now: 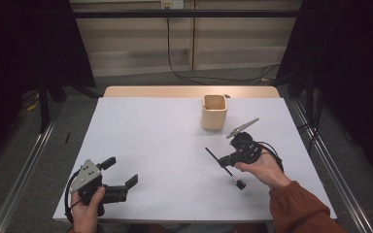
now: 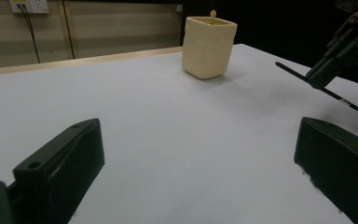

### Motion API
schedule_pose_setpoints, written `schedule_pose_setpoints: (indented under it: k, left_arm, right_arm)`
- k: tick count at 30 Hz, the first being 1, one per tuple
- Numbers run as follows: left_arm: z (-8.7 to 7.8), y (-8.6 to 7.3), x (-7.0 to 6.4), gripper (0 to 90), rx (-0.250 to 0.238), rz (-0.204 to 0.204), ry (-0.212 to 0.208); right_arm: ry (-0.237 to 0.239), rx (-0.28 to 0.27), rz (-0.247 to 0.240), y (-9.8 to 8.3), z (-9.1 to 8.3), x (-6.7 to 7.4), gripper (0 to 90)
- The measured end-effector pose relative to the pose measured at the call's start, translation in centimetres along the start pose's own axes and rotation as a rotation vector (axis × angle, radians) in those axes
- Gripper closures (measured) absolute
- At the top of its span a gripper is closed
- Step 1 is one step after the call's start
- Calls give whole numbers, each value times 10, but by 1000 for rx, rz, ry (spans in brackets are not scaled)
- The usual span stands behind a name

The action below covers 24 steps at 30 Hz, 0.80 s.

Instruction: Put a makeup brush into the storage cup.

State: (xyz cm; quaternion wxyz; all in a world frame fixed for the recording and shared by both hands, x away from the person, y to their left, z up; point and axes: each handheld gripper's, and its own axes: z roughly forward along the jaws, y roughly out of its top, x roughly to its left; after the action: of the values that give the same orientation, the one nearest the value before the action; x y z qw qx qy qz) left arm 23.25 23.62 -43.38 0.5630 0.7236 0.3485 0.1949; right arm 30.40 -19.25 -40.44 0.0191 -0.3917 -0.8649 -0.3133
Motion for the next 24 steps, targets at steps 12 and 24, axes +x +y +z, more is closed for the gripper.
schedule_pose_setpoints:
  k: [12, 24]
  left_arm:
    - [0, 0, -1, 15, 1, -2, 3]
    - [0, 0, -1, 15, 2, -2, 4]
  right_arm:
    - [44, -197, -80, -4, -9, 4, 859]
    - [65, -400, -108, -9, -18, 4, 858]
